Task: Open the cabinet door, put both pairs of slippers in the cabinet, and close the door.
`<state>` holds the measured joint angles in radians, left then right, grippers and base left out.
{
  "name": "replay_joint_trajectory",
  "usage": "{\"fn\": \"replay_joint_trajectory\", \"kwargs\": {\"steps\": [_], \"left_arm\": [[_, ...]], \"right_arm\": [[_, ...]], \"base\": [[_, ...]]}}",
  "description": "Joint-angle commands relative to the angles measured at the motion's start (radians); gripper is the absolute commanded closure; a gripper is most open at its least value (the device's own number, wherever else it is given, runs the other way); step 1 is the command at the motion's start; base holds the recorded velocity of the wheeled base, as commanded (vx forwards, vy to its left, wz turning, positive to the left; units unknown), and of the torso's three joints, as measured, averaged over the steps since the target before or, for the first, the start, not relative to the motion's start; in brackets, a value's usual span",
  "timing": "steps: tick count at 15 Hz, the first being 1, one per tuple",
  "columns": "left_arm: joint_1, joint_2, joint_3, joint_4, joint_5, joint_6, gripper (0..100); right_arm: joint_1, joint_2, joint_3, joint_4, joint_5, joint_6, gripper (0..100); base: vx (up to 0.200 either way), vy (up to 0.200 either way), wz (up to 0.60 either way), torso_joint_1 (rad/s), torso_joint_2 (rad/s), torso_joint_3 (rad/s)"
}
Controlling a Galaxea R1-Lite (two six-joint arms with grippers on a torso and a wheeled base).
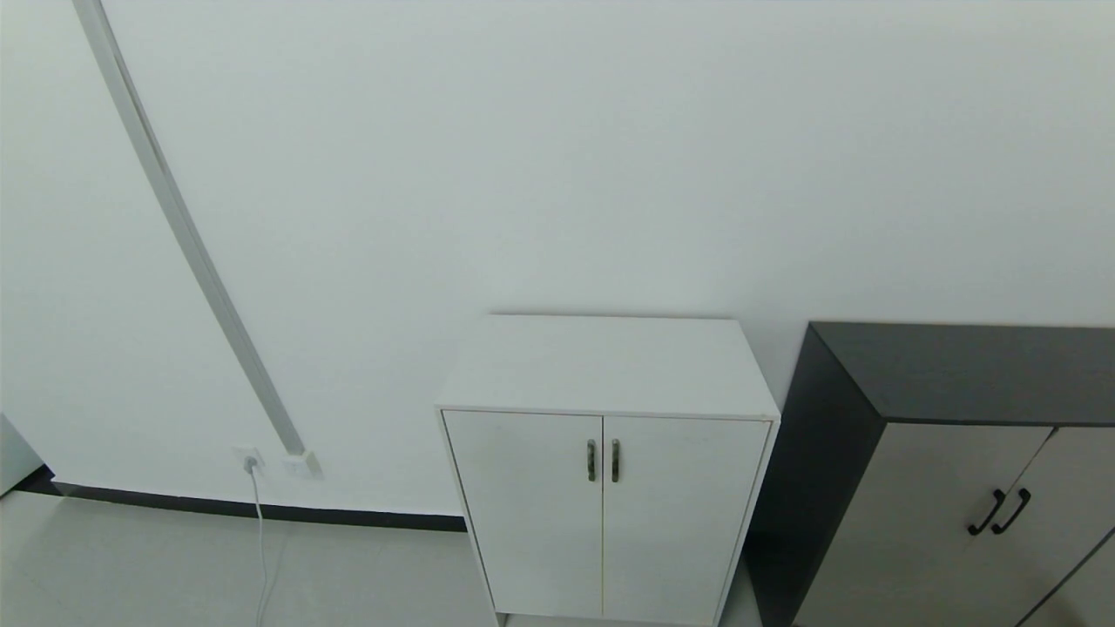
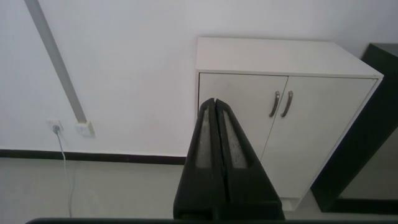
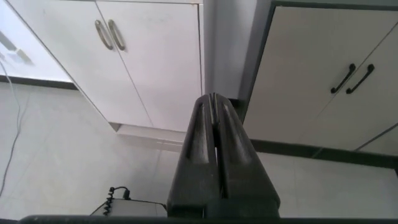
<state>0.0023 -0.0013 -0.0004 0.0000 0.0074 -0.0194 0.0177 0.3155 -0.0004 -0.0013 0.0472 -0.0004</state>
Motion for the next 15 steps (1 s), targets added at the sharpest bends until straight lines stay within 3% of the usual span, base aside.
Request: {"fn": "replay_joint_trajectory", "kwargs": {"steps": [1,4,12,15], "left_arm": [[0.001,0.001,0.000,0.000,0.000,-0.001,100],[0.001,0.001,0.000,0.000,0.000,-0.001,100],[0.001,0.001,0.000,0.000,0.000,-0.001,100],[0.001,0.001,-0.001,0.000,0.000,-0.001,100]], "right_arm": [[-0.062,-0.013,0.000,0.000,0.000,0.000,100],[-0.100,-0.107,0.000,0.000,0.000,0.002,100],[-0.099,-0.220,0.000,0.000,0.002,0.005,100],[-0.012,-0.231,0.000,0.000,0.000,0.005,100]], "base": [[0.000,0.000,0.00,0.000,0.00,0.000],[0.000,0.000,0.00,0.000,0.00,0.000],[0.000,0.000,0.00,0.000,0.00,0.000],[0.000,0.000,0.00,0.000,0.00,0.000]]}}
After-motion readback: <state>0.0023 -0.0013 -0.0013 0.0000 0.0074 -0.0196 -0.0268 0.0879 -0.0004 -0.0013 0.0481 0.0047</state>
